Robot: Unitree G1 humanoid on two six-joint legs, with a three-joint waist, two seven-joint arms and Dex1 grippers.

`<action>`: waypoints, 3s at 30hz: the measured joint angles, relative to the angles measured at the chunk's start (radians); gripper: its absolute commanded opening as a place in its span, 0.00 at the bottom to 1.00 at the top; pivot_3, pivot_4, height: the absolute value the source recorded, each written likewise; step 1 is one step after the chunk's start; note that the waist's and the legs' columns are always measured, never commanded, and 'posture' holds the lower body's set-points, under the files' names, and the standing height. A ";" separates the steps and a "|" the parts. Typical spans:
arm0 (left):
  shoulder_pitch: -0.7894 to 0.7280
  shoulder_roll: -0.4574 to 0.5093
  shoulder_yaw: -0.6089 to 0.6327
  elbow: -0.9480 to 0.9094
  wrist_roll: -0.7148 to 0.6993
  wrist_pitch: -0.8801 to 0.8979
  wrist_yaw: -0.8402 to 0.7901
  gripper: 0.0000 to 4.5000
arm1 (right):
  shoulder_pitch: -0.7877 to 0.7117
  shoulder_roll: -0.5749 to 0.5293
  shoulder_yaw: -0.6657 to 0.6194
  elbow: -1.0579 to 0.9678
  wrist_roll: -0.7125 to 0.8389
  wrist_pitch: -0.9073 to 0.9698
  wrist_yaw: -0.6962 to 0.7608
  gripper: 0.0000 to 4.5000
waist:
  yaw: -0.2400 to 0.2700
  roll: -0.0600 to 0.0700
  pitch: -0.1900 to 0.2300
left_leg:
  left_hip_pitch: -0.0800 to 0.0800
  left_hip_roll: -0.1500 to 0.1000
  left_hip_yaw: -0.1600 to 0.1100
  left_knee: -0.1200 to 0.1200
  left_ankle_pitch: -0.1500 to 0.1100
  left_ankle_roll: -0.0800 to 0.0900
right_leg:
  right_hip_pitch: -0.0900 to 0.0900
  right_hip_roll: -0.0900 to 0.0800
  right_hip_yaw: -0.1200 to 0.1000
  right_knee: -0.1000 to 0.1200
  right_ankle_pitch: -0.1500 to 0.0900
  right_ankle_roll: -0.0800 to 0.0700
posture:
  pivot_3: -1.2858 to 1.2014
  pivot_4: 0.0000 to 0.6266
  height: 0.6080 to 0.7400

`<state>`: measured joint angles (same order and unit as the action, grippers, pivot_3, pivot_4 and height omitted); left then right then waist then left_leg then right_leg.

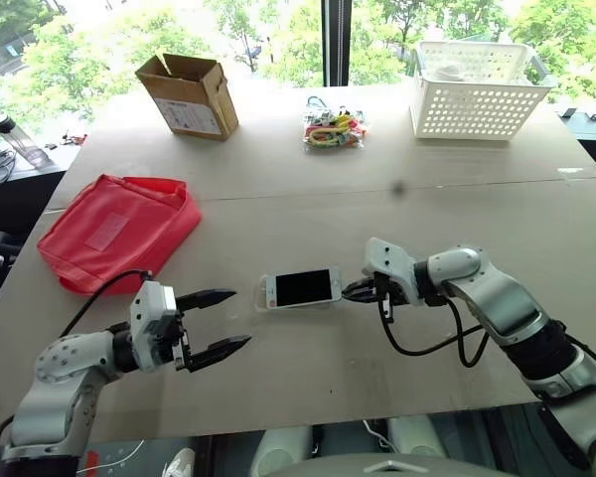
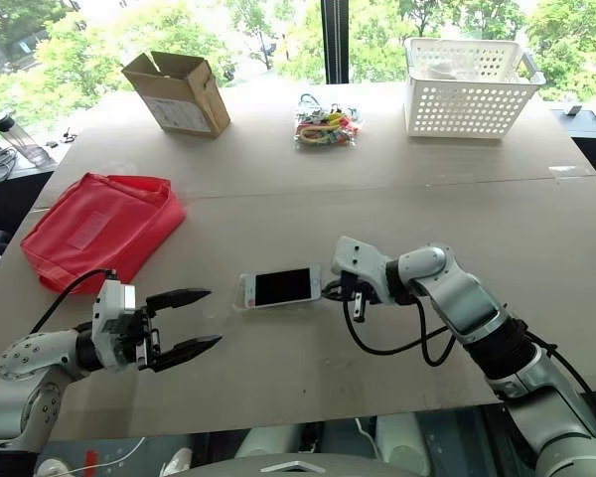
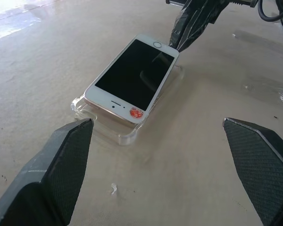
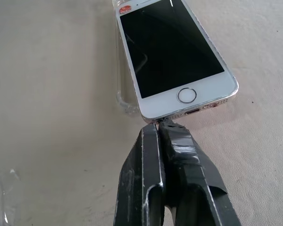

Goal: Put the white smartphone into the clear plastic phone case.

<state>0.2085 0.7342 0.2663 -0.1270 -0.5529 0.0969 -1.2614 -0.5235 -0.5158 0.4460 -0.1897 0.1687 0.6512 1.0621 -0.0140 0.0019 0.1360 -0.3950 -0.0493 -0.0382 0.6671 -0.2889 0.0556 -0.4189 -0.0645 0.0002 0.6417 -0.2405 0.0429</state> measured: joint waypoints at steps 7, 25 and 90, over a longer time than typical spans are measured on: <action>0.001 0.000 0.000 -0.002 0.000 0.000 0.001 1.00 | 0.017 -0.025 -0.039 -0.039 0.056 0.003 0.017 0.01 | 0.000 0.000 0.000 | 0.000 0.000 0.000 0.000 0.000 0.000 | 0.000 0.000 0.000 0.000 0.000 0.000 | 0.52 0.24 0.95; 0.029 -0.001 0.004 -0.029 0.000 0.001 0.023 1.00 | -0.178 0.111 -0.013 0.365 -0.077 -0.256 0.000 0.01 | -0.002 0.000 0.000 | -0.001 0.000 0.000 0.001 0.000 0.000 | -0.001 0.000 -0.001 0.001 0.000 0.000 | 0.52 0.24 0.95; -0.087 -0.107 -0.191 0.014 0.333 -0.120 0.297 1.00 | 0.025 0.000 -0.123 0.104 -0.011 -0.152 0.026 0.01 | 0.005 0.000 0.000 | 0.001 -0.001 0.000 0.002 0.000 0.000 | 0.001 0.000 -0.001 0.003 0.000 0.000 | 0.52 0.24 0.95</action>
<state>0.1213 0.6269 0.0752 -0.1132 -0.2199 -0.0233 -0.9646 -0.4987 -0.5156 0.3235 -0.0859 0.1581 0.4992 1.0877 -0.0092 0.0022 0.1356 -0.3942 -0.0500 -0.0386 0.6693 -0.2887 0.0555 -0.4178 -0.0650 -0.0012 0.6447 -0.2403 0.0432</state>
